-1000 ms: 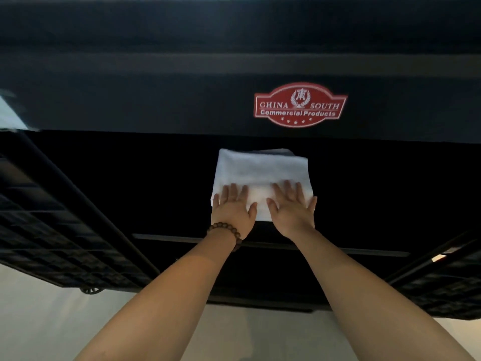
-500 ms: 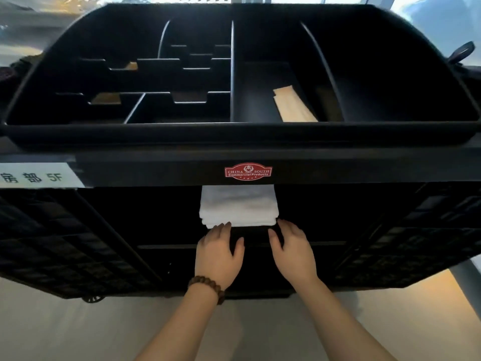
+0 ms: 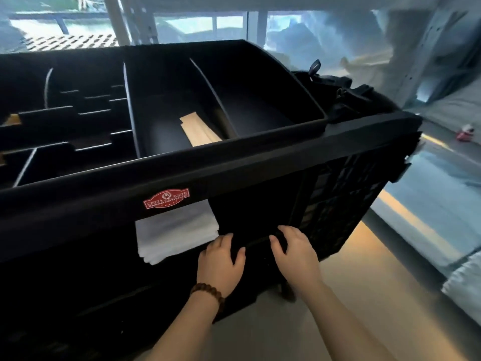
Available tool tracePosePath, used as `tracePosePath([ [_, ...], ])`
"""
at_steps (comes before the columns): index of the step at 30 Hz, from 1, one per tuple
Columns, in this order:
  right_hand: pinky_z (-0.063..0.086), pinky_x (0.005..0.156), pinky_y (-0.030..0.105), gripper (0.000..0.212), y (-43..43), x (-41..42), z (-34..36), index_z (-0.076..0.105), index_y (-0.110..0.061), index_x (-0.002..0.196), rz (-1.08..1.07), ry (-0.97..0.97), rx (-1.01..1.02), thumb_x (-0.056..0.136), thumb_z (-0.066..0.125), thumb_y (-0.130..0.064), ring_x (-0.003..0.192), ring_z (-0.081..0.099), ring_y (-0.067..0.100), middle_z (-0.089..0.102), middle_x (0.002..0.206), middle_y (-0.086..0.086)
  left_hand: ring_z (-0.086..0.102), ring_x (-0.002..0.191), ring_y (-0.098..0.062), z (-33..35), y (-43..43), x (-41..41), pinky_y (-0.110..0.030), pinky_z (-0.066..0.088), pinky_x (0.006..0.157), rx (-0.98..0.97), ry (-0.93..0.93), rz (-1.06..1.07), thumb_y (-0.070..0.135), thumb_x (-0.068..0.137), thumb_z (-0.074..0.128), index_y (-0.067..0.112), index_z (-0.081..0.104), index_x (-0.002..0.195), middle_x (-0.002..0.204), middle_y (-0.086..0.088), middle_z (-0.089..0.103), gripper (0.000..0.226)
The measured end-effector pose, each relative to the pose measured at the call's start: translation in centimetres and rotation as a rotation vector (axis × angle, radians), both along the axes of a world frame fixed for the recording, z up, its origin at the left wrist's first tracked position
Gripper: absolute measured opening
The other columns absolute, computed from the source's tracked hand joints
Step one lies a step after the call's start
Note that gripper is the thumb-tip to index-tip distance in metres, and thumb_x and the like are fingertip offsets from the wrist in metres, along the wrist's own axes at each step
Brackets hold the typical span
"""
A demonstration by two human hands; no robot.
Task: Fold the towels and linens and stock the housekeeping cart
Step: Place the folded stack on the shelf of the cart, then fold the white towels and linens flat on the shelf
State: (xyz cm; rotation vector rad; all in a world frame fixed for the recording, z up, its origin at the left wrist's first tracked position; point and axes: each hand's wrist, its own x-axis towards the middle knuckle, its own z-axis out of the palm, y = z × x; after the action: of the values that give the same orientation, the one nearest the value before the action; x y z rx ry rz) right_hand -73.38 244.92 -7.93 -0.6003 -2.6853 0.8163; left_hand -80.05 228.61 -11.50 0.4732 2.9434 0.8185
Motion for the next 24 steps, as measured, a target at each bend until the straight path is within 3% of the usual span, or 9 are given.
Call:
tracePosePath([
  [11, 0.037, 0.102, 0.028, 0.045, 2.7, 8.7, -1.6, 0.053, -0.015, 0.134, -0.371, -0.073, 0.011, 0.095, 0.050, -0.036, 0.124, 0.047, 0.017, 0.053, 0.136, 0.000, 0.039, 0.133, -0.012, 0.0, 6.5, 2.5, -0.034, 0.033, 0.108, 0.033, -0.015, -0.427, 0.048, 0.096, 0.043, 0.023, 0.038, 0.145, 0.146, 0.006, 0.042, 0.055],
  [17, 0.030, 0.105, 0.026, 0.045, -1.0, 14.0, -2.4, 0.052, -0.013, 0.135, -0.637, -0.080, 0.025, 0.095, 0.050, -0.032, 0.127, 0.044, 0.019, 0.050, 0.138, 0.003, 0.037, 0.134, -0.014, 0.0, 6.5, 5.8, -0.033, 0.031, 0.109, 0.016, 0.031, -0.767, 0.048, 0.098, 0.039, 0.020, 0.035, 0.146, 0.148, 0.004, 0.041, 0.056],
  [24, 0.035, 0.103, 0.031, 0.045, -7.4, 25.9, -3.0, 0.051, -0.014, 0.135, -1.058, -0.083, -0.005, 0.094, 0.049, -0.033, 0.125, 0.045, 0.020, 0.047, 0.139, 0.002, 0.038, 0.133, -0.017, -1.1, 6.8, 15.5, -0.036, 0.031, 0.110, 0.001, -0.037, -1.164, 0.044, 0.096, 0.044, 0.019, 0.036, 0.145, 0.146, 0.000, 0.043, 0.056],
])
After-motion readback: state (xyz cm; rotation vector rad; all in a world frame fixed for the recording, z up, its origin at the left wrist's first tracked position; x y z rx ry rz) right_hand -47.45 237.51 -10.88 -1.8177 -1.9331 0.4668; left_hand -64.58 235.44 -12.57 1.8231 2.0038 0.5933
